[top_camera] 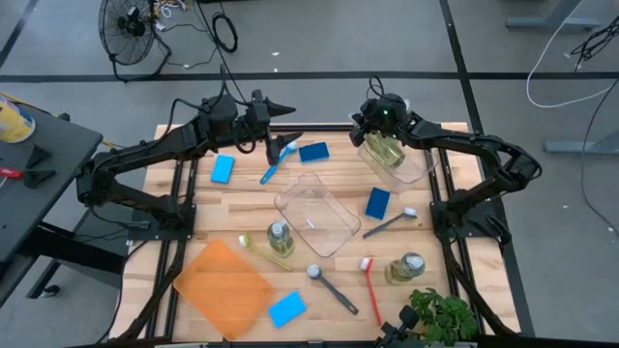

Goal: Pick & Place Kitchen Sink Supplies
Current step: Put the yellow dish soap into the top transparent bin

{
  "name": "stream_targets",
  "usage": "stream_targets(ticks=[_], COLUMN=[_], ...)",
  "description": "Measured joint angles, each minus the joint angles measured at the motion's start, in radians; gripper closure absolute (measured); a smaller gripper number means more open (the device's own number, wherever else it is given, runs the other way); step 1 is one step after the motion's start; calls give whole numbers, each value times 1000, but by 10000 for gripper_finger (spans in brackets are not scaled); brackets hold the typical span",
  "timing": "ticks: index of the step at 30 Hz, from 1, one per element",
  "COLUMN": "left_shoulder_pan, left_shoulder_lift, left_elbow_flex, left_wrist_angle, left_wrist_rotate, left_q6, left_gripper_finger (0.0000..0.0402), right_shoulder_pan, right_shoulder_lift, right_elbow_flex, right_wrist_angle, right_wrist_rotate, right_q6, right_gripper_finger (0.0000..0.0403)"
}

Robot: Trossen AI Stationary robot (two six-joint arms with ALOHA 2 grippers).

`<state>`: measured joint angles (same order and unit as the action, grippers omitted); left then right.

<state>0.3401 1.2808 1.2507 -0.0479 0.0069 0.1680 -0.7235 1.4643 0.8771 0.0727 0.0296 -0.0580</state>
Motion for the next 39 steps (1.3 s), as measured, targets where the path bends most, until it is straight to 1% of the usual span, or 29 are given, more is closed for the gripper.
stream_targets(ticks=[10,14,16,19,24,28,31,35,39], left_shoulder_pan=[0,0,0,0,0,0,0,0,0], left_shoulder_lift=[0,0,0,0,0,0,0,0,0], left_elbow_flex=[0,0,0,0,0,0,0,0,0], left_wrist_angle=[0,0,0,0,0,0,0,0,0], left_wrist_rotate=[-14,-14,-14,-14,-14,-14,-14,-14,-14], left_q6=[0,0,0,0,0,0,0,0,0], left_gripper_finger=[81,81,81,81,81,81,81,81,81], right_shoulder_pan=[0,0,0,1,1,0,-6,-13,-13], right_shoulder_lift=[-21,-22,-22,-22,-23,-24,-23,-2,28], right_elbow_flex=[-3,-3,-3,-3,-3,-3,-3,-2,0], right_wrist_angle=[2,3,3,4,5,13,24,38,58], right_wrist_rotate=[5,-1,-5,-7,-38,7,13,2,-6], right_q6=[-14,-29,-25,-23,-21,-9,-9,8,12], right_gripper_finger=[402,384,368,333,256,195,159,130,122])
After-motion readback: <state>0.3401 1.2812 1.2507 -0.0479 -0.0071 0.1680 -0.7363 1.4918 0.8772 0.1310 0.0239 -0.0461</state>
